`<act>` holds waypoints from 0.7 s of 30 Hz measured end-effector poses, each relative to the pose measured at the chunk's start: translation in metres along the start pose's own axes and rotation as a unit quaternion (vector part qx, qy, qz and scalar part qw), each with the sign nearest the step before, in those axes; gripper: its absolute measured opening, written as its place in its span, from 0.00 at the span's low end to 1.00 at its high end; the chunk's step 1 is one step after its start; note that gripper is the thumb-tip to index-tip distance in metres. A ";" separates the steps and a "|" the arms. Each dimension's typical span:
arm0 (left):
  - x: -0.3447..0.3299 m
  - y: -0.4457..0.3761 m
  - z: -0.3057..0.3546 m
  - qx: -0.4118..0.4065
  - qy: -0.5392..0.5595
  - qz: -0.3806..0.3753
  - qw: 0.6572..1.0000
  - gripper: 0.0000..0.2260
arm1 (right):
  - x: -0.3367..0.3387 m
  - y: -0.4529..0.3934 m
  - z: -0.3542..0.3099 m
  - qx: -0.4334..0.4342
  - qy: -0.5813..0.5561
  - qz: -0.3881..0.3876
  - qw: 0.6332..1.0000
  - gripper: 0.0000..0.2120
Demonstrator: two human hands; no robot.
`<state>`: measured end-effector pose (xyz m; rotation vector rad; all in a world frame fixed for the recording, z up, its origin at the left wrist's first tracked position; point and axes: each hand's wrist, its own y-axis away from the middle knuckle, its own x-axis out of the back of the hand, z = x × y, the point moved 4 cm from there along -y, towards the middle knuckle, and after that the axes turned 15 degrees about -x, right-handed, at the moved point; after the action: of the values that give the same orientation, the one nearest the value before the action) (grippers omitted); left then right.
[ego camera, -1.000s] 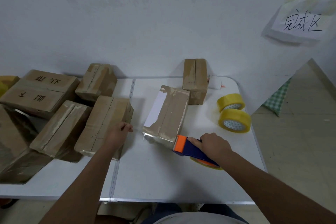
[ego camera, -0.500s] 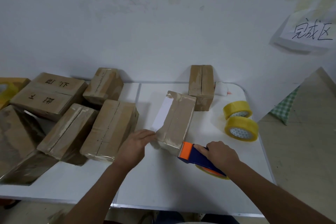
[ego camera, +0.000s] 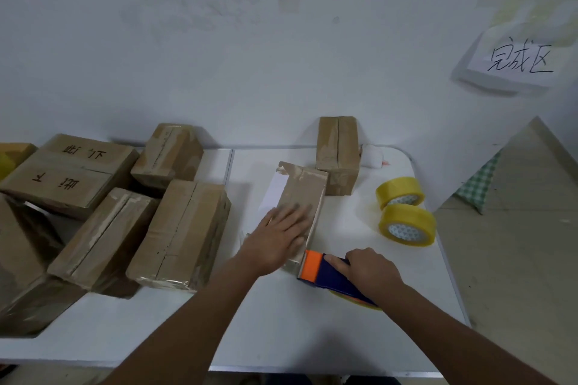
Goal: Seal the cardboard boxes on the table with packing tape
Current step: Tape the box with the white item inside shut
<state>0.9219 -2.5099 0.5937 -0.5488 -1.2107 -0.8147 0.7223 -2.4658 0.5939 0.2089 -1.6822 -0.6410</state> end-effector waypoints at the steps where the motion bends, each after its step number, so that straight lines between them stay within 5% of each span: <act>1: -0.007 -0.002 -0.001 0.020 0.001 -0.013 1.000 0.24 | 0.001 0.000 0.000 0.000 -0.001 0.000 1.000 0.29; 12: -0.033 0.023 -0.008 0.155 -0.017 -0.006 0.988 0.27 | 0.002 -0.008 -0.011 0.025 0.003 -0.003 1.000 0.30; 18: -0.018 0.008 -0.003 0.114 -0.030 0.071 0.990 0.29 | 0.009 -0.020 -0.011 0.063 0.018 -0.005 0.998 0.34; 21: -0.030 0.008 -0.007 0.129 -0.035 0.032 0.991 0.29 | 0.008 -0.024 -0.008 0.076 0.022 -0.010 0.997 0.33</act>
<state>0.9285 -2.5031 0.5633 -0.4045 -1.3333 -0.5781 0.7228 -2.4920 0.5892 0.3476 -1.6900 -0.5197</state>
